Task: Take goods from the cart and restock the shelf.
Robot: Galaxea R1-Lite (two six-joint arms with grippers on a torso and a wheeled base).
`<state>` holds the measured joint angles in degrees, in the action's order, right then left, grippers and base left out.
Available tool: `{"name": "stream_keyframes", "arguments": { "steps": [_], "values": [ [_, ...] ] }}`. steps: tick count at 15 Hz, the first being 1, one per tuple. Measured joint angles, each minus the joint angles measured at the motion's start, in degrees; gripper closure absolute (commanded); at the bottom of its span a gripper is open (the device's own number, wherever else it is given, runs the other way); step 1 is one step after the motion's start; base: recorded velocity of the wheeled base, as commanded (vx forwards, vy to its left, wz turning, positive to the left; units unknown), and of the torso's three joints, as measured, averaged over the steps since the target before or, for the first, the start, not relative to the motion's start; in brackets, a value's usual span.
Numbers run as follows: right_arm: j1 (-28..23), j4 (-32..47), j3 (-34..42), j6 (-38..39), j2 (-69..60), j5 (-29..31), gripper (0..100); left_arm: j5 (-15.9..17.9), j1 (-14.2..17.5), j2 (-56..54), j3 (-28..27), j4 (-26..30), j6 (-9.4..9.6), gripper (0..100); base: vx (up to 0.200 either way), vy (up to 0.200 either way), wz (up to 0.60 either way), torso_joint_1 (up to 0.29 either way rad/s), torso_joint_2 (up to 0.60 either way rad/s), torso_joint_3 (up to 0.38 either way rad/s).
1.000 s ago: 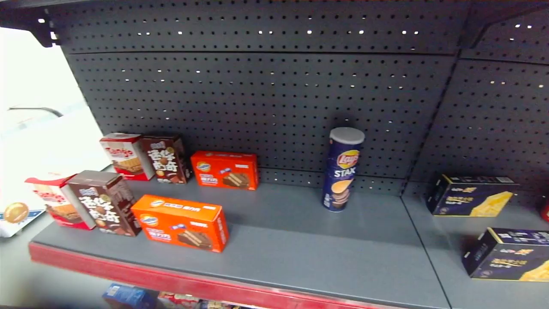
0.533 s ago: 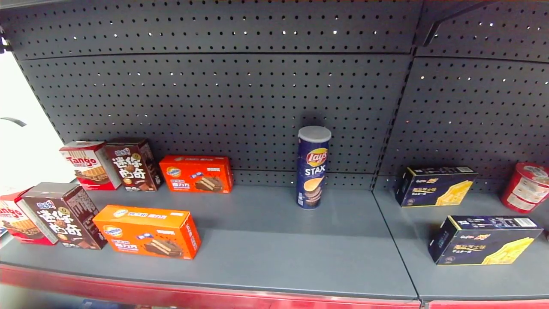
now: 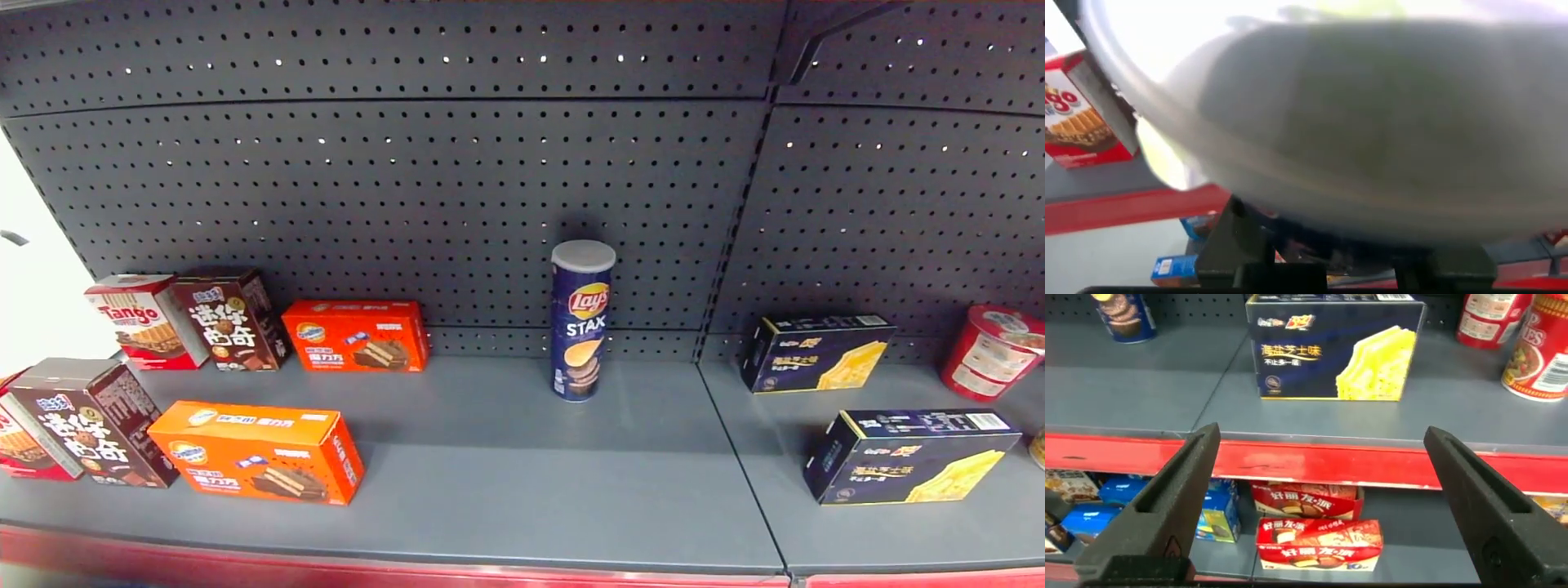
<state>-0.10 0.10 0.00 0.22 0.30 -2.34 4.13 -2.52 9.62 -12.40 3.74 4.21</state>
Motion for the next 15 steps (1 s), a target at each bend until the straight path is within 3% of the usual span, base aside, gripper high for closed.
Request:
{"name": "stream_keyframes", "arguments": {
  "steps": [6, 8, 10, 15],
  "values": [
    [-0.1, -0.7, -2.3, -2.5, 2.1, -0.6, 0, -3.2, 0.2, -2.5, -6.0, 9.2, -0.13, 100, 0.0, 0.0, 0.0, 0.0, 0.0, 0.0],
    [1.0, -2.1, -7.6, -3.2, 6.7, -3.8, 0, -4.5, 0.3, -3.6, -7.4, 11.8, -0.07, 100, 0.0, 0.0, 0.0, 0.0, 0.0, 0.0],
    [4.0, -2.5, -16.2, -3.6, 15.7, -7.1, 0, -8.0, 0.6, -4.8, -8.3, 12.2, -0.09, 100, 0.0, 0.0, 0.0, 0.0, 0.0, 0.0],
    [15.9, -3.0, -35.2, -4.4, 41.2, -14.7, 0, -8.4, 0.4, -5.5, -8.3, 12.2, -0.4, 100, 0.0, 0.0, 0.0, 0.0, 0.0, 0.0]
  ]
}}
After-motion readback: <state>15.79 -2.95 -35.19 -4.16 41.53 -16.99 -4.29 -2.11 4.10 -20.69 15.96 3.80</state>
